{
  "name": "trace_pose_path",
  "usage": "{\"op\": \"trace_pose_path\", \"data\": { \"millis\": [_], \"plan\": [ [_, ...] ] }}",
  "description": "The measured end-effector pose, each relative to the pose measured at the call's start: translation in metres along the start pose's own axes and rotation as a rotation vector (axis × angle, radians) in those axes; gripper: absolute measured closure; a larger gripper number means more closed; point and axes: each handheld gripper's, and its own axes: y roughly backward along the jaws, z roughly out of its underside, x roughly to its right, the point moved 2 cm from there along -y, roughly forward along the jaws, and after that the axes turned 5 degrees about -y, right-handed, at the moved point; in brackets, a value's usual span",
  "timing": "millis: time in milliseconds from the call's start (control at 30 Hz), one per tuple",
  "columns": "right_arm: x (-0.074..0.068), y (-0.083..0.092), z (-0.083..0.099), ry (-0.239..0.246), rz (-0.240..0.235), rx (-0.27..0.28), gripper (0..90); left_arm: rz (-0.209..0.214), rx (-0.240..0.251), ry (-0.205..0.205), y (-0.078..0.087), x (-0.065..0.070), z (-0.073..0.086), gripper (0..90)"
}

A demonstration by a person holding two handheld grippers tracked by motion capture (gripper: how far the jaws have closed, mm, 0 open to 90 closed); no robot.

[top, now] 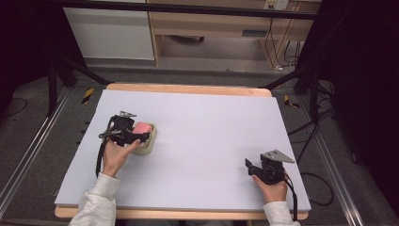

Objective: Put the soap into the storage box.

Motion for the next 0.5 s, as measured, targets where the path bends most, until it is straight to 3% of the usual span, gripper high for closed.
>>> {"op": "trace_pose_path", "data": {
  "millis": [500],
  "plan": [
    [0.0,-0.001,0.0,0.002,0.001,-0.002,34.3,-0.03,-0.011,0.014,-0.015,-0.008,0.001,37.1]
  ]
}}
